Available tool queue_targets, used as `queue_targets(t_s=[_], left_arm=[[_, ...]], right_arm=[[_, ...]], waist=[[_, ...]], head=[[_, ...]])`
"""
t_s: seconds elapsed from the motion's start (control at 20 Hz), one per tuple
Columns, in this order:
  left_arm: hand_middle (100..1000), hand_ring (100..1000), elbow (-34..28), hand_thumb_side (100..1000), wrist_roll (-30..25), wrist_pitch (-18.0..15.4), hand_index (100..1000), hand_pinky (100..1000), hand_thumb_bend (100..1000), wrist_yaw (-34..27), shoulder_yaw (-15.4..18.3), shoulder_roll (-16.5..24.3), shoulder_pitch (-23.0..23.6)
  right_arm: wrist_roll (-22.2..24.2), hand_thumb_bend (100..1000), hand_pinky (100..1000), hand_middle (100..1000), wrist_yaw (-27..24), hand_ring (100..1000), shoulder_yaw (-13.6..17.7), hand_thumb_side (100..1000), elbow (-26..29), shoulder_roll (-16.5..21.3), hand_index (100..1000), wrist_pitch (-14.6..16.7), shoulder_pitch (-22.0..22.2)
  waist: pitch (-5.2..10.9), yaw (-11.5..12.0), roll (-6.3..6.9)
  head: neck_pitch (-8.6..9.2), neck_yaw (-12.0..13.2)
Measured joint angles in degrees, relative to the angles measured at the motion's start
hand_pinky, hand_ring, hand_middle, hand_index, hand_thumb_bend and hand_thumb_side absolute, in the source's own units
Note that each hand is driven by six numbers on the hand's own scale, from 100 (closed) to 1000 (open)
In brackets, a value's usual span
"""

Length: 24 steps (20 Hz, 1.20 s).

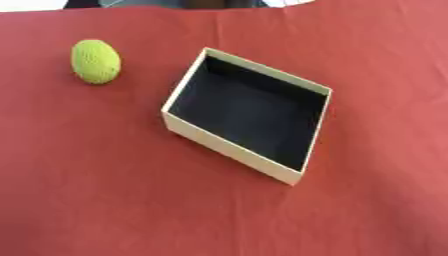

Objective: Pick up objects on the table and place them in the box.

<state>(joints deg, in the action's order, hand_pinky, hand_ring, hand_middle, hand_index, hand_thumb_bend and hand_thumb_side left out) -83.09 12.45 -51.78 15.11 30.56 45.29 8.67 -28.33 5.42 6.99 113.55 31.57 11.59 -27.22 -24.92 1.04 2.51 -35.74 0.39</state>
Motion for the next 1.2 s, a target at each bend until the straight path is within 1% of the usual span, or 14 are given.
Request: queue_targets(t_s=[0.15, 0.25, 0.3, 0.4, 0.5, 0.65, 0.85, 1.0, 1.2], left_arm=[[765, 766, 2.1, 405, 5.4, 0.5, 912, 774, 100, 5.2, -0.9, 2.0, 0.1], [777, 778, 3.8, 418, 7.5, 2.4, 920, 785, 100, 8.6, -1.8, 3.4, -0.4], [787, 789, 4.7, 394, 8.3, 3.2, 922, 794, 100, 10.0, -2.4, 4.2, -0.9], [803, 807, 6.5, 413, 9.2, 4.1, 930, 809, 100, 12.5, -3.7, 5.7, -2.3], [820, 833, 8.1, 469, 9.2, 4.2, 940, 834, 100, 14.1, -5.3, 7.3, -4.1], [825, 839, 10.7, 500, 8.3, 3.2, 952, 841, 100, 14.6, -7.8, 9.8, -8.0], [827, 839, 13.9, 516, 5.7, 1.2, 954, 839, 100, 12.2, -11.3, 13.3, -14.4], [831, 843, 15.9, 537, 2.3, 0.5, 955, 840, 100, 9.9, -14.1, 15.3, -18.6], [830, 848, 18.0, 511, -3.3, 0.0, 936, 840, 100, 7.0, -17.3, 16.6, -23.7]], right_arm=[[0.1, 100, 766, 583, 0.0, 714, 0.0, 542, 0.0, 0.1, 747, 0.0, 0.0], [0.1, 100, 766, 583, 0.0, 714, 0.0, 542, 0.0, 0.3, 747, 0.0, 0.0], [0.1, 100, 766, 583, 0.0, 714, -0.1, 542, 0.0, 0.5, 747, 0.0, 0.0], [0.2, 100, 766, 583, 0.0, 714, -0.1, 542, 0.0, 0.5, 747, 0.0, 0.0], [0.3, 100, 766, 583, 0.0, 713, -0.3, 543, 0.0, 0.5, 747, -0.1, 0.0], [0.6, 100, 766, 583, 0.0, 714, -0.4, 542, 0.0, 0.5, 747, -0.1, -0.1], [0.8, 100, 766, 583, -0.1, 714, -0.7, 542, 0.0, 0.5, 747, -0.2, -0.1], [1.1, 100, 766, 583, -0.1, 714, -0.7, 542, 0.0, 0.5, 746, -0.1, -0.4], [1.4, 100, 766, 583, -0.3, 714, -1.0, 542, 0.0, 0.5, 747, -0.2, -0.5]], waist=[[0.0, 0.0, 0.04], [0.0, 0.0, 0.04], [0.0, 0.0, 0.04], [0.0, 0.0, 0.04], [0.0, 0.0, 0.06], [0.11, -0.1, 0.14], [0.56, -0.3, 0.14], [0.61, -0.7, 0.14], [0.86, -0.8, 0.17]], head=[[-0.11, -0.1], [-0.42, -0.1], [-0.45, -0.1], [-0.48, -0.1], [-0.51, -0.1], [-0.9, -0.1], [-0.99, -0.1], [-1.15, -0.1], [-1.47, -0.1]])
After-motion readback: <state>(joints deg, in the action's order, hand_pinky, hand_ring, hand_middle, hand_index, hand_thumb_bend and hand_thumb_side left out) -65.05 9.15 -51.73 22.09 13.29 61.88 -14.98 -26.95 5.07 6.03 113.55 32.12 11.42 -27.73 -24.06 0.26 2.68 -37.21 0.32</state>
